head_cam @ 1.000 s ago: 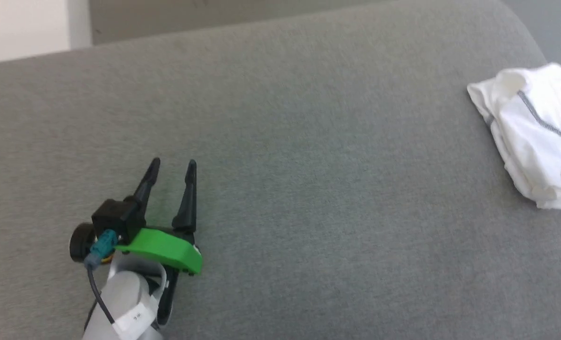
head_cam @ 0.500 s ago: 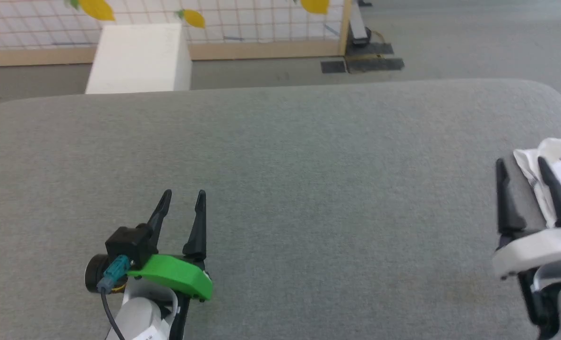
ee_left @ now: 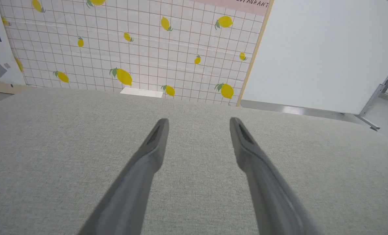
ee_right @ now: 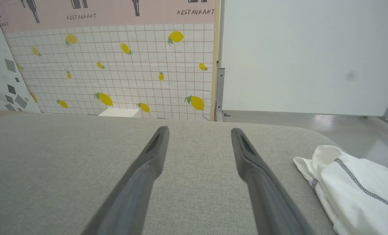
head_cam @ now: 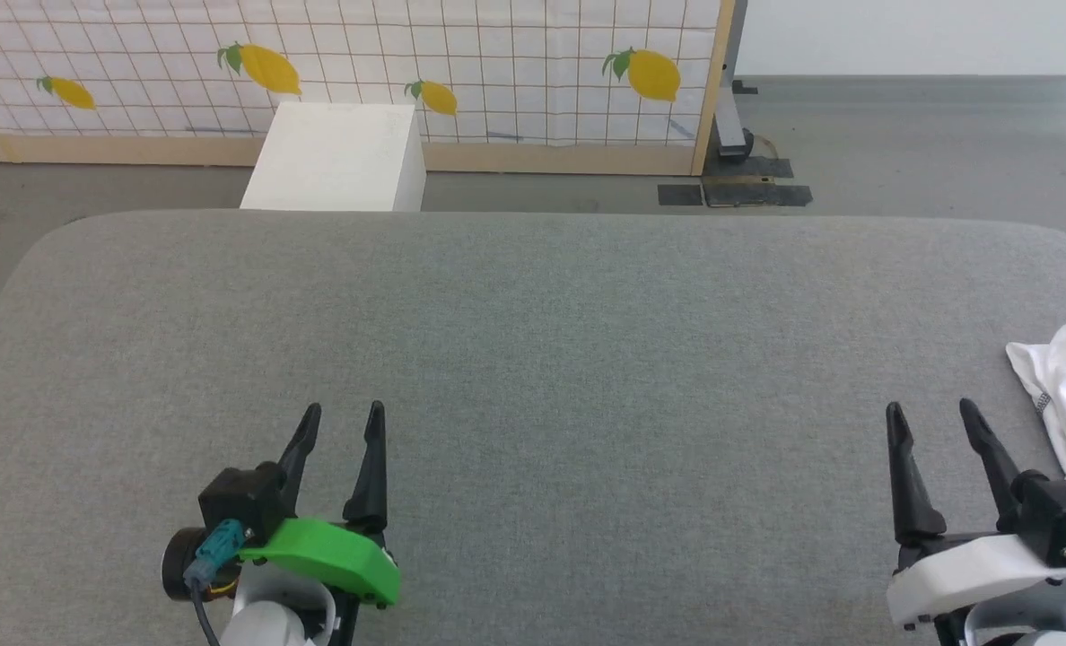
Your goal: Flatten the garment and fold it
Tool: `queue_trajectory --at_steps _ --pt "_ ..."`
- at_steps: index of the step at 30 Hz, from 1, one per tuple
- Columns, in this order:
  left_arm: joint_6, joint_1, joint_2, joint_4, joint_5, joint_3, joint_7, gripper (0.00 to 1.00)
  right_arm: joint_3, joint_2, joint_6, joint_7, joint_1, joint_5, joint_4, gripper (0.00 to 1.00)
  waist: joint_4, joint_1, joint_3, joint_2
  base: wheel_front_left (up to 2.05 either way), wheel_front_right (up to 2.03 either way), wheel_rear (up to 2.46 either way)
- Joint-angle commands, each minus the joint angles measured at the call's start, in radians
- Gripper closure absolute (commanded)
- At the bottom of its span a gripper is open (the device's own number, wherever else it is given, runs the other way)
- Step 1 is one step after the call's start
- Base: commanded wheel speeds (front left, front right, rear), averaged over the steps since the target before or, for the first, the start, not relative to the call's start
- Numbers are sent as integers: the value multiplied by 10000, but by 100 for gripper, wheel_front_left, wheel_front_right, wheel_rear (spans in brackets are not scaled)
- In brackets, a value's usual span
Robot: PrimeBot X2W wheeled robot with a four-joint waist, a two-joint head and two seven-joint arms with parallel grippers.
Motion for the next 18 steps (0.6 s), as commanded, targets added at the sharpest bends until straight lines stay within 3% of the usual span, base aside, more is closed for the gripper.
queue_trajectory --at_steps 1,9,10,18 --pt "55 157 -55 49 -85 24 -48 0 66 24 -17 -47 144 44 29 0 -17 1 -19 0 0 0 0" --pt "91 210 -76 166 -90 118 -49 0 152 28 -17 -45 171 371 183 0 -68 1 -111 0 0 0 0" --pt "55 65 -29 162 2 87 3 100 141 8 0 3 95 338 167 100 -67 1 -111 0 0 0 0" --pt "54 61 -27 152 6 65 12 100 134 6 0 6 94 336 165 100 -68 1 -115 0 0 0 0"
